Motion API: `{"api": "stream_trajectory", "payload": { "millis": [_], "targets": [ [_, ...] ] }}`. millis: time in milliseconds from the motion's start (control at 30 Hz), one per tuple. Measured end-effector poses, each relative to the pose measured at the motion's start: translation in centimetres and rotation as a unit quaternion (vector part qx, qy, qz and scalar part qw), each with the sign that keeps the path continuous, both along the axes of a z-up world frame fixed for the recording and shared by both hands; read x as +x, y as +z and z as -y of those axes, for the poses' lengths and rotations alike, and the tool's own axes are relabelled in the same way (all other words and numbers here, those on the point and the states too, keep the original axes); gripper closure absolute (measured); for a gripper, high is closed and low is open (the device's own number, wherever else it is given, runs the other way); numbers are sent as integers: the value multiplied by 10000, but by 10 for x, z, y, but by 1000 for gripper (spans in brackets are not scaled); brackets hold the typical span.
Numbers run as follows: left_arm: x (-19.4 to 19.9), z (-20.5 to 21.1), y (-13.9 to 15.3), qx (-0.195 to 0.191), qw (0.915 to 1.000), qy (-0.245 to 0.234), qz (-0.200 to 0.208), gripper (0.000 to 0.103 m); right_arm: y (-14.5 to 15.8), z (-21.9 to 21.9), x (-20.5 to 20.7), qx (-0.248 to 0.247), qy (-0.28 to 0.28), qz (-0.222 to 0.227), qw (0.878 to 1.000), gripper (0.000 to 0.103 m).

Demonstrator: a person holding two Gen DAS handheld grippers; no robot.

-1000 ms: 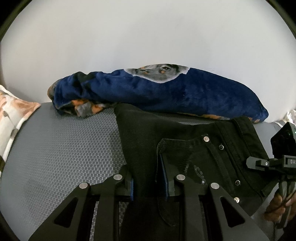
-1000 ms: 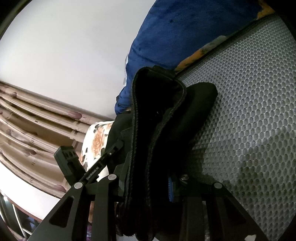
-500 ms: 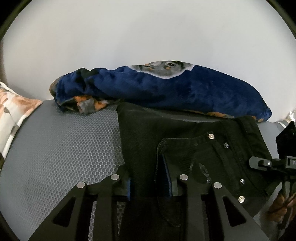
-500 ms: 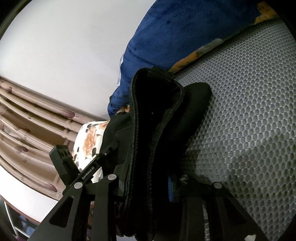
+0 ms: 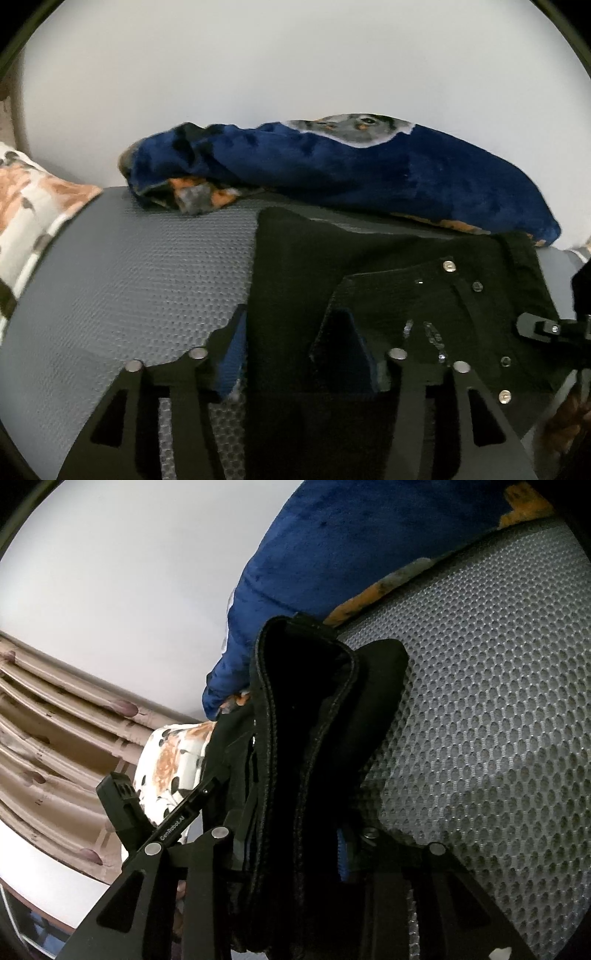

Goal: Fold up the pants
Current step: 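Open both grippers and lift them away from the folded jeans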

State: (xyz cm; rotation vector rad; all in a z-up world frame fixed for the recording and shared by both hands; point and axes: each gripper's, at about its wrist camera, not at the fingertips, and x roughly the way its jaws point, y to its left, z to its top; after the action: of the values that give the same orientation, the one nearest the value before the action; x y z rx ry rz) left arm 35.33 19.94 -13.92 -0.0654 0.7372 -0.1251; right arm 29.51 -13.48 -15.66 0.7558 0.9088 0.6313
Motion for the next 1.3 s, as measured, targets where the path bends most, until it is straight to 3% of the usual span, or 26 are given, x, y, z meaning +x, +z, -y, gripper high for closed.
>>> {"api": "stream_trajectory", "payload": {
  "millis": [67,133,233,500,567,633,667,733,767,833,933,1300],
  "targets": [
    [-3,2,4,262,9995,114,123,40,2,-2,0,-70,-61,32,10000,64],
    [-7,3,7,549,9979,255,215,26,5,-2,-2,-138,-154,101,9997,53],
    [-13,1,12,747,9960,374,332,22,14,-2,-8,-290,-318,288,9987,40],
    [-30,-6,25,867,9931,648,443,14,45,-11,-25,-1207,-554,563,9895,38],
    [-37,-6,29,866,9924,701,521,13,57,-18,-35,-1624,-639,778,9816,34],
    [-48,-7,35,818,9922,715,613,13,76,-26,-53,-1891,-720,1272,9710,28],
    [-52,-8,37,791,9923,706,640,13,87,-30,-62,-1989,-778,1518,9651,23],
    [-59,-9,43,750,9922,734,666,13,108,-37,-80,-2175,-954,1996,9507,5],
    [-63,-9,45,720,9924,735,671,13,116,-40,-86,-2181,-1004,2169,9462,3],
    [-71,-11,52,632,9926,763,697,13,132,-46,-99,-2123,-1098,2407,9407,1],
    [-82,-13,60,678,9908,916,732,12,140,-51,-107,-1939,-1084,2385,9454,0],
    [-119,-15,92,817,9870,897,1053,4,131,-68,-141,-1898,-882,2183,9532,0]
  ]
}}
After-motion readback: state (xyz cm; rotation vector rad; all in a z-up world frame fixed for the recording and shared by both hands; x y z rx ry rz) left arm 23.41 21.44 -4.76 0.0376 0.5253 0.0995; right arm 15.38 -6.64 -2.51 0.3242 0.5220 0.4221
